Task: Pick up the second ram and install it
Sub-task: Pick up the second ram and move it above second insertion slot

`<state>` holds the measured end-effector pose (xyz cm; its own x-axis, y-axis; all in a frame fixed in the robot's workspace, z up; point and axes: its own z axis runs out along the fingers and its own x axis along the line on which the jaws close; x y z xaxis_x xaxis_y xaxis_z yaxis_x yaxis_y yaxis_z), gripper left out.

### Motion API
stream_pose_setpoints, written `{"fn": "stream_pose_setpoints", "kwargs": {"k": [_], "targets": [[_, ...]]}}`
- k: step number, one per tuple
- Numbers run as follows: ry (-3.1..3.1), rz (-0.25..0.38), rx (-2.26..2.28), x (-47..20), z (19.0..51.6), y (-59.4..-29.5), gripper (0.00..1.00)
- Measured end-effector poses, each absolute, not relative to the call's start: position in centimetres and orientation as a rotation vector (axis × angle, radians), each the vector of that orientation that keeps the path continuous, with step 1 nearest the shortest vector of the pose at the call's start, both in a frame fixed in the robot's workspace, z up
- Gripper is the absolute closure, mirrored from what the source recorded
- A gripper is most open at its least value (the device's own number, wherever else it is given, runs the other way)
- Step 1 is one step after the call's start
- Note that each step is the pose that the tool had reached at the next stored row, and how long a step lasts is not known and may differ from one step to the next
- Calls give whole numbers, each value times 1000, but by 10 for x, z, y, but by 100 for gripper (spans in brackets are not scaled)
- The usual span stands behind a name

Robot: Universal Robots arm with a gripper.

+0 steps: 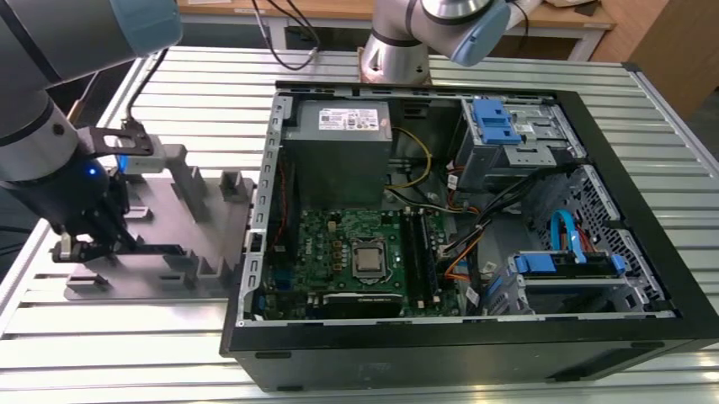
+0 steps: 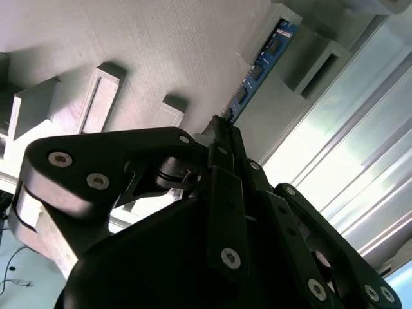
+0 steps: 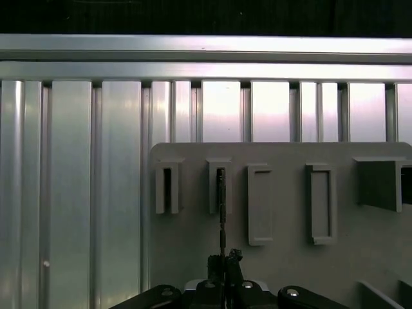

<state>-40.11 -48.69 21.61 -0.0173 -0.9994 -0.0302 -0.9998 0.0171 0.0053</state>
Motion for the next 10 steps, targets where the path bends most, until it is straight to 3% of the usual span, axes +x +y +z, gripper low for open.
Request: {"fn": "stream_pose_setpoints", "kwargs": {"k": [10], "targets": [[2228,39,-2190,-401,228,-487,89]]}}
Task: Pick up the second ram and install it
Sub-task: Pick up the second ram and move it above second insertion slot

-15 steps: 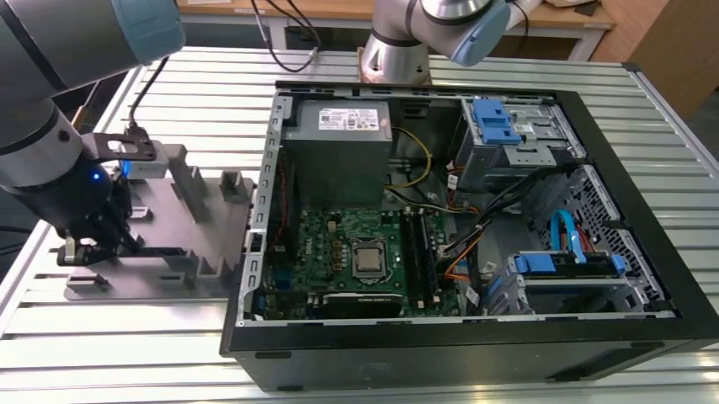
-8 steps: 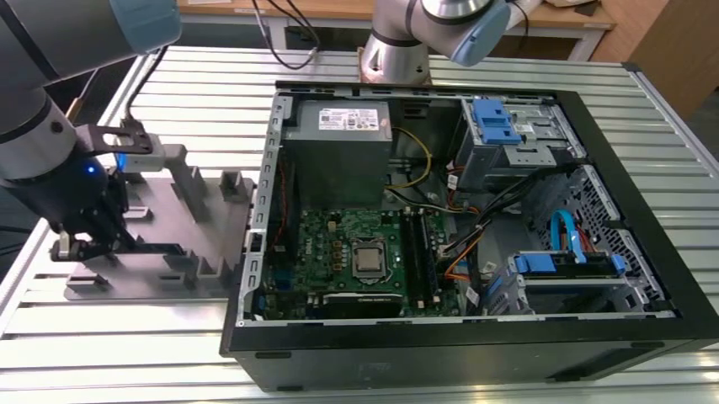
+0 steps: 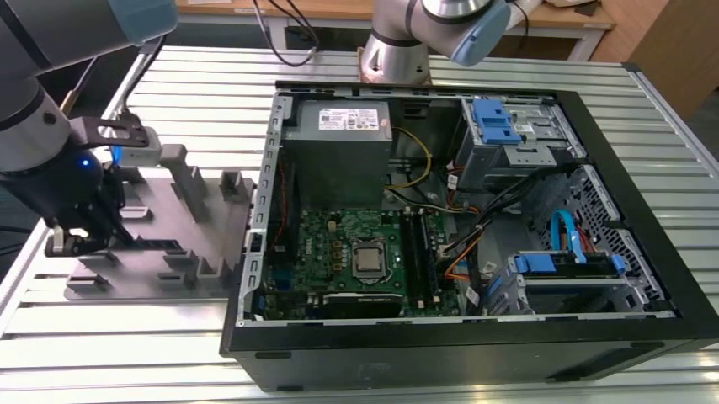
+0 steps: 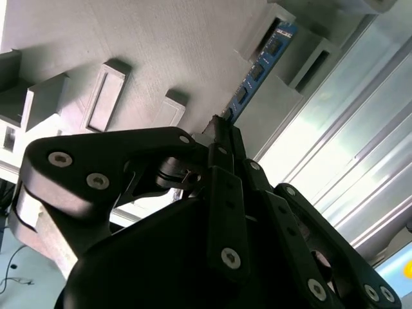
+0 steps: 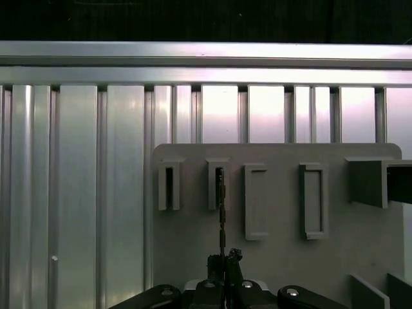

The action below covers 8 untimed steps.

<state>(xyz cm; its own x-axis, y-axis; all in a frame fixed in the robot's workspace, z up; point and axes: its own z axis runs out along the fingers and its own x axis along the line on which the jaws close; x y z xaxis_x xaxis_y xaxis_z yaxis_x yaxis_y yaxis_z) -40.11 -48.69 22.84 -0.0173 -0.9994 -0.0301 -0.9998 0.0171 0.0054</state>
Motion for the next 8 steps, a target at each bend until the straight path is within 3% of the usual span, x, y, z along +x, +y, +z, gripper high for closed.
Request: {"fn": "stream_pose_setpoints", "kwargs": {"k": [8], "targets": [[2228,39,-2190,-401,238,-487,89]]}}
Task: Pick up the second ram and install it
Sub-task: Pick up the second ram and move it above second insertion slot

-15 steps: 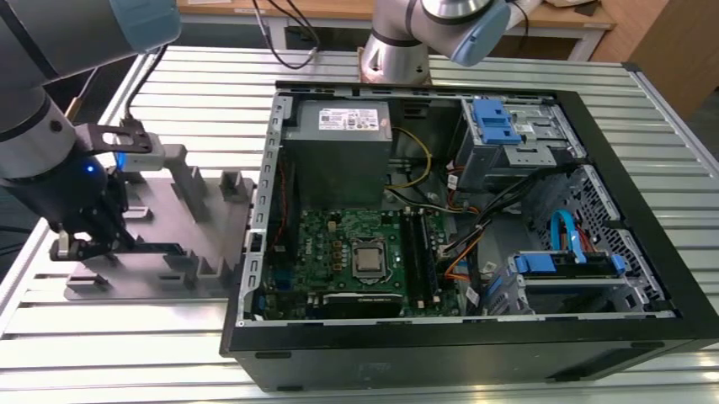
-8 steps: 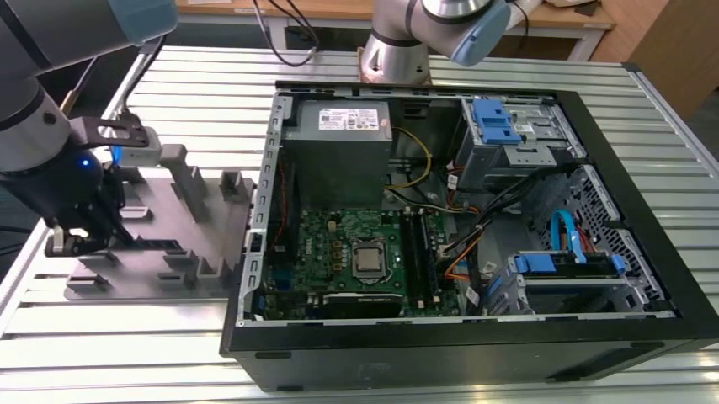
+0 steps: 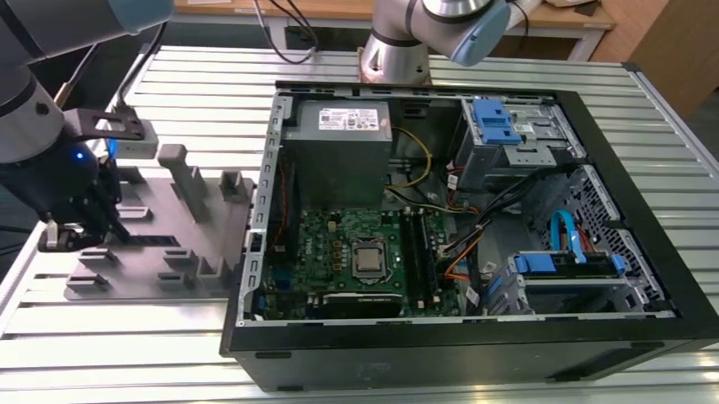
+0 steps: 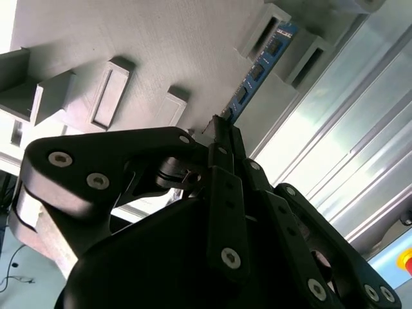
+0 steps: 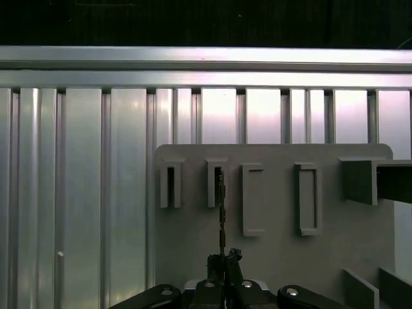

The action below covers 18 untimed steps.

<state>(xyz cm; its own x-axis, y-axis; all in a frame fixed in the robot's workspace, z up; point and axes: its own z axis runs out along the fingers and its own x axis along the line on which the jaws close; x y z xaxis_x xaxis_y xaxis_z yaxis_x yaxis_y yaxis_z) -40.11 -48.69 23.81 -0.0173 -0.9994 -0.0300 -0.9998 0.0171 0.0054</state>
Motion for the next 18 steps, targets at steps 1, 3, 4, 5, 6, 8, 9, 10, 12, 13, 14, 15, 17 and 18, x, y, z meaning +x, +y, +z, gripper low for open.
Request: {"fn": "stream_pose_setpoints", "kwargs": {"k": [1,3,4,5,6,8,9,10,12,13,14,15,17,18], "targets": [[2228,39,-2190,-401,239,-487,89],[2228,39,-2190,-401,242,-487,89],[2228,39,-2190,-401,243,-487,89],[2228,39,-2190,-401,244,-487,89],[2228,39,-2190,-401,245,-487,89],[2228,39,-2190,-401,248,-487,89],[2228,39,-2190,-401,249,-487,89],[2228,39,-2190,-401,250,-487,89],[2228,39,-2190,-401,253,-487,89],[2228,39,-2190,-401,254,-487,89],[2228,39,-2190,-401,255,-487,89],[2228,39,-2190,-401,256,-487,89],[2228,39,-2190,-401,259,-487,89],[2228,39,-2190,-401,260,-487,89]]}}
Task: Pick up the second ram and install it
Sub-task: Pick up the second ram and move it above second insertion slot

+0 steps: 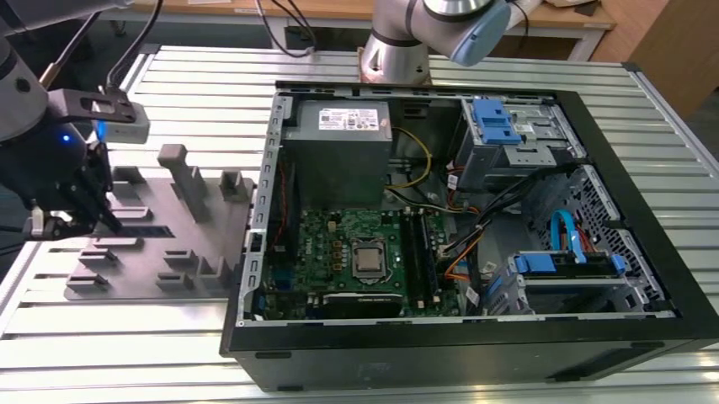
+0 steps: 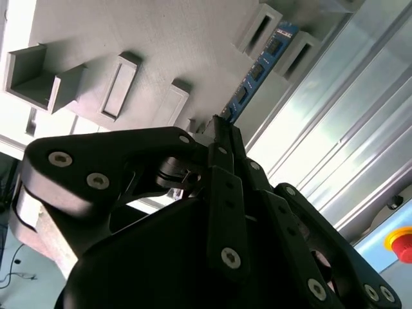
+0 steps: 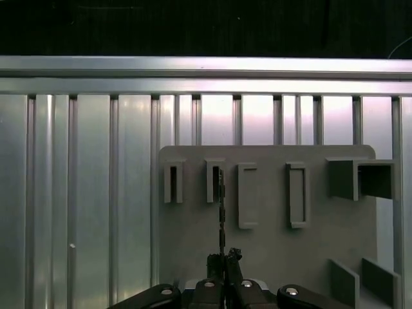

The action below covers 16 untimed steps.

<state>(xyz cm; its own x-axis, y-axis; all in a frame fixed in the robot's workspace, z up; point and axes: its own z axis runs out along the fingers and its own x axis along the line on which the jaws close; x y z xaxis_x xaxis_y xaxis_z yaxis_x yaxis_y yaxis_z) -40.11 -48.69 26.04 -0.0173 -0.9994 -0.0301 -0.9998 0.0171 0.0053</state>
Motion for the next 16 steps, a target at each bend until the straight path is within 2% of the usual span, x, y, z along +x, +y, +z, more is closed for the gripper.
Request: {"fn": "stream_pose_setpoints", "kwargs": {"k": [16], "targets": [[2228,39,-2190,-401,283,-487,89]]}}
